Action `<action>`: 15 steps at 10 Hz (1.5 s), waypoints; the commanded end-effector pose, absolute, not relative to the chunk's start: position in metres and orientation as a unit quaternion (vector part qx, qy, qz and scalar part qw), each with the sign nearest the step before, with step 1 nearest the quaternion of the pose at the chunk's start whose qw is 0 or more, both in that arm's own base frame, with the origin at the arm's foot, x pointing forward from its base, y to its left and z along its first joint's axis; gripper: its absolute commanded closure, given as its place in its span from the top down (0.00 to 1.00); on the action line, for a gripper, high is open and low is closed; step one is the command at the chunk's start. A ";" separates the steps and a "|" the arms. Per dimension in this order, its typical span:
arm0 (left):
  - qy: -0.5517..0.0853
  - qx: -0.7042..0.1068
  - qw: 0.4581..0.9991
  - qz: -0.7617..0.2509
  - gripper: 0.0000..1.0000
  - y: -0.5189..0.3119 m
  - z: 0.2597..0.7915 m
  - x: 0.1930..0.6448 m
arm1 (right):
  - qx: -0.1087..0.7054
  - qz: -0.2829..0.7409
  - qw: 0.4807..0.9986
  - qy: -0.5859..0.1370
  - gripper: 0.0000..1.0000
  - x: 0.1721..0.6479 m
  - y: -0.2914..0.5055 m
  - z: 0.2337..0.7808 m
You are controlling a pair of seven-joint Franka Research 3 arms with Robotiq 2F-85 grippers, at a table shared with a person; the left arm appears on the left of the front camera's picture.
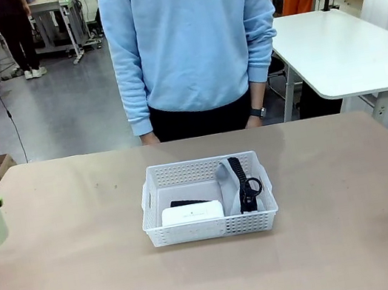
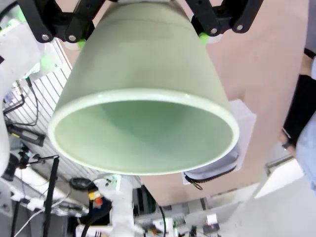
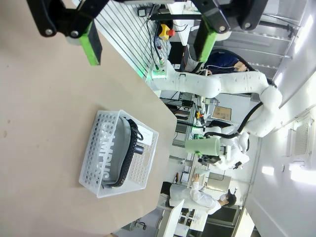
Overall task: Efficiently arrange items inside the basket to fit them all.
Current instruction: Pick up the Reusable plastic cup and place it inside the Organizing basket.
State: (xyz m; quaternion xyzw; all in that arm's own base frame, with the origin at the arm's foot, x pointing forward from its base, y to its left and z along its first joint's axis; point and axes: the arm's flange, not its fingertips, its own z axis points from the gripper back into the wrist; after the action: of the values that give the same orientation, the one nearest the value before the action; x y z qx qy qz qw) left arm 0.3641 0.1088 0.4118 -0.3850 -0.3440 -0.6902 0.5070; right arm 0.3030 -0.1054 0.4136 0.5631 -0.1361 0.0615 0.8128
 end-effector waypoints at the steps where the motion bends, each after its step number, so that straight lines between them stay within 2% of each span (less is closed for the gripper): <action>1: -0.325 -0.344 0.545 -0.692 0.26 0.071 0.427 0.350 | 0.565 0.069 0.810 -0.142 1.00 0.302 -0.107 0.415; 2: -0.342 -0.334 0.547 -0.687 0.00 0.064 0.437 0.345 | 0.565 0.069 0.810 -0.142 1.00 0.302 -0.107 0.415; 3: -0.354 -0.354 0.555 -0.665 0.00 0.069 0.440 0.336 | 0.565 0.069 0.810 -0.142 1.00 0.302 -0.107 0.415; 4: -0.334 -0.345 0.524 -0.703 0.00 0.070 0.446 0.351 | 0.565 0.069 0.810 -0.142 1.00 0.302 -0.107 0.415; 9: -0.334 -0.345 0.524 -0.703 0.00 0.070 0.446 0.351 | 0.565 0.069 0.810 -0.142 1.00 0.302 -0.107 0.415; 10: -0.332 -0.347 0.529 -0.699 0.84 0.067 0.442 0.349 | 0.565 0.069 0.810 -0.142 1.00 0.302 -0.107 0.415; 11: -0.327 -0.310 0.538 -0.713 0.84 0.049 0.461 0.354 | 0.565 0.069 0.810 -0.142 1.00 0.302 -0.107 0.415; 14: -0.194 -0.318 0.521 -0.768 0.84 -0.045 0.510 0.414 | 0.565 0.069 0.810 -0.142 1.00 0.302 -0.107 0.415; 15: -0.158 -0.298 0.547 -0.766 0.84 -0.078 0.513 0.434 | 0.565 0.069 0.810 -0.142 1.00 0.302 -0.107 0.415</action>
State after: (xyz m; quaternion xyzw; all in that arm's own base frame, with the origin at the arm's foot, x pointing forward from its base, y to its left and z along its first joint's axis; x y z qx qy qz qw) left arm 0.4037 -0.0716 0.5128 -0.3089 -0.2118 -0.7642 0.5250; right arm 0.3029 -0.1054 0.4135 0.5632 -0.1361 0.0614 0.8127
